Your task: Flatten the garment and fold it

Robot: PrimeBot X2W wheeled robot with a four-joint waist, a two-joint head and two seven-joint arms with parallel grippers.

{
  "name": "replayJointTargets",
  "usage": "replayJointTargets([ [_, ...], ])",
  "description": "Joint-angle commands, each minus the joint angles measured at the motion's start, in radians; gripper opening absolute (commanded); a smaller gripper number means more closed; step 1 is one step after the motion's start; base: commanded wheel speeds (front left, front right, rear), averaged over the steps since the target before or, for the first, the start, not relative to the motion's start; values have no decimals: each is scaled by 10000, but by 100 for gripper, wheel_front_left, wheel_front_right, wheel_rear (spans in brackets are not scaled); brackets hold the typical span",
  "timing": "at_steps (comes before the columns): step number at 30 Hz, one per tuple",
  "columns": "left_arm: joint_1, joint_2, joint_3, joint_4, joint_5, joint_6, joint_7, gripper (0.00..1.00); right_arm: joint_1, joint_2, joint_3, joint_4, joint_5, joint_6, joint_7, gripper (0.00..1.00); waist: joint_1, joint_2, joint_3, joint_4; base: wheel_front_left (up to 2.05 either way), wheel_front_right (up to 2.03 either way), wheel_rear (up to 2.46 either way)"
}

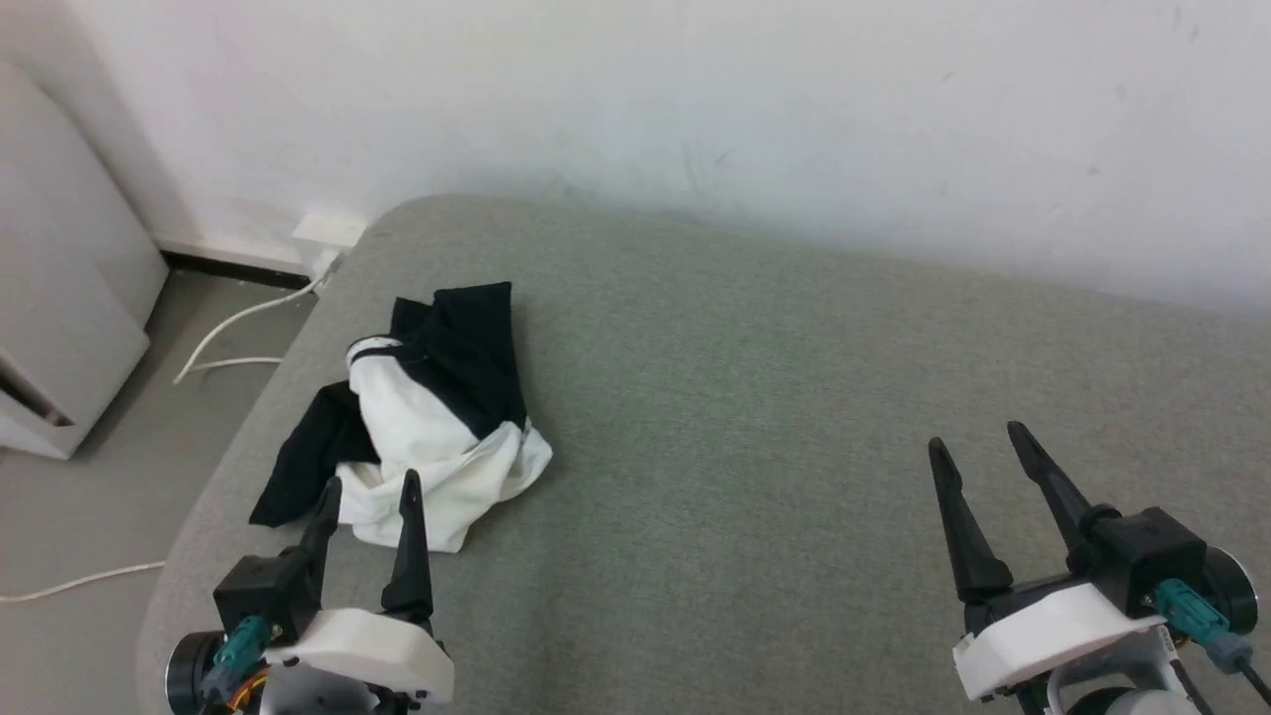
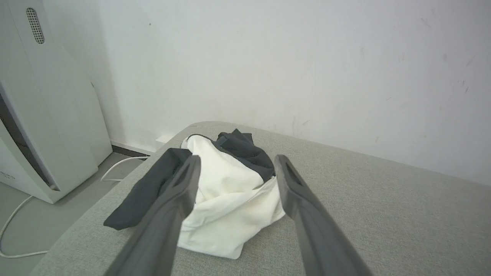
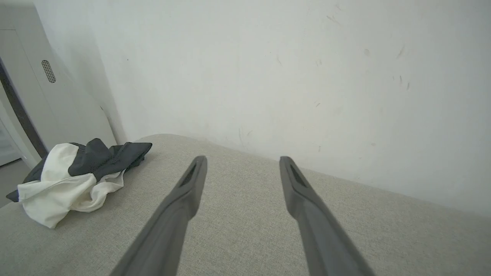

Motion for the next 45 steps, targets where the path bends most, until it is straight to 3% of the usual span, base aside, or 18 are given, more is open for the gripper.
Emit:
replayJointTargets([
  [1,126,-16,10,69,-111,20,-128,100,90,18,57,-90,-24,-11,-72,100,-1,-1,51,232,0,0,0],
  [17,-400,-19,8,483,-269,-95,-442,100,84,23,159,-315,83,-14,-64,100,-1,-1,286,784,0,0,0],
  [28,-2820,245,53,1801,-350,-508,-473,100,-106,26,405,-452,169,-15,45,100,-1,-1,683,780,0,0,0],
  [35,-4836,860,-156,4056,-782,-881,885,100,-338,28,620,-464,263,-17,80,100,-1,-1,1160,352,0,0,0],
  [45,-6499,1665,-224,8003,-1869,-1173,4031,100,-573,31,818,-334,583,-18,-42,100,-1,-1,1614,-395,0,0,0],
])
